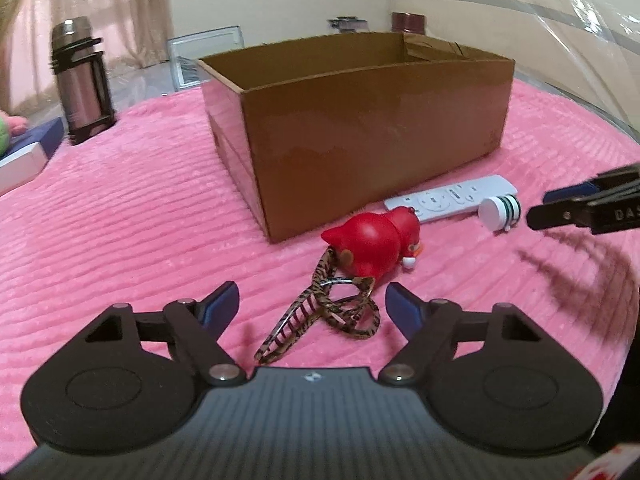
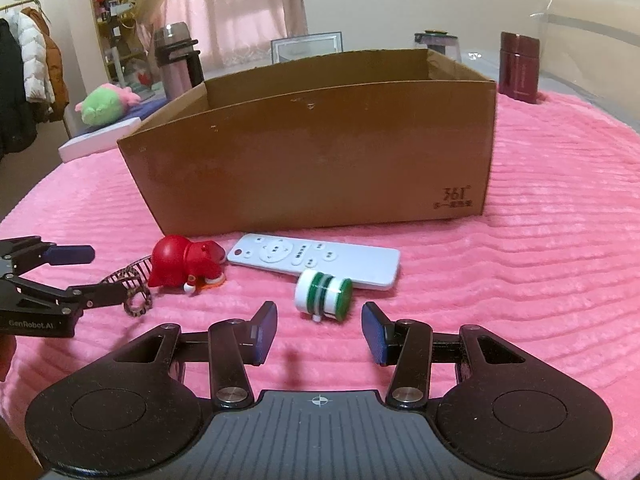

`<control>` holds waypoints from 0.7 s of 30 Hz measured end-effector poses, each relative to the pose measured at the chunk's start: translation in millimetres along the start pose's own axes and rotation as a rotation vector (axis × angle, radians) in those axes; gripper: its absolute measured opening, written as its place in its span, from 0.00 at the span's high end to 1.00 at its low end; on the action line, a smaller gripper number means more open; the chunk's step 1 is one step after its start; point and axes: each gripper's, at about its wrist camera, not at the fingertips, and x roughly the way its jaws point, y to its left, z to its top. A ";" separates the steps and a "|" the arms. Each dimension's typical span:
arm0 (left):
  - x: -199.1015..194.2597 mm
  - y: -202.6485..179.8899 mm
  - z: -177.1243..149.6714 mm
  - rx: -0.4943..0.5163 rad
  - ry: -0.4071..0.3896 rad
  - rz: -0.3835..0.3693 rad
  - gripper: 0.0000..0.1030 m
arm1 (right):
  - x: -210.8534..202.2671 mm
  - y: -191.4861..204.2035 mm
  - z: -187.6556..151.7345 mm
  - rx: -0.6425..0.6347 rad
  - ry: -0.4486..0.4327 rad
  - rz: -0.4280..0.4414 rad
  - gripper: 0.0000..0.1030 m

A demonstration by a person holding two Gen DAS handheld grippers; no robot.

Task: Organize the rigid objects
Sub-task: 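Close the left tool on the brown patterned strap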

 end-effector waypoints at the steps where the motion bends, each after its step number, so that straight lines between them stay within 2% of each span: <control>1: 2.5 0.3 0.1 0.014 0.003 -0.007 0.29 | 3.2 1.6 0.6 -0.004 0.004 -0.002 0.57; 8: 19.2 7.7 -0.1 0.038 0.026 -0.081 0.40 | 16.9 4.6 2.4 -0.001 0.011 -0.018 0.57; 13: 25.7 14.4 -1.1 -0.031 0.046 -0.150 0.55 | 22.9 5.7 1.6 0.001 0.020 -0.024 0.57; 17: 21.8 11.5 -1.6 -0.054 0.057 -0.143 0.61 | 24.8 7.0 1.7 0.004 0.019 -0.029 0.57; 21: 10.7 5.4 -4.2 -0.116 0.081 -0.109 0.63 | 24.8 8.1 1.3 0.002 0.012 -0.032 0.57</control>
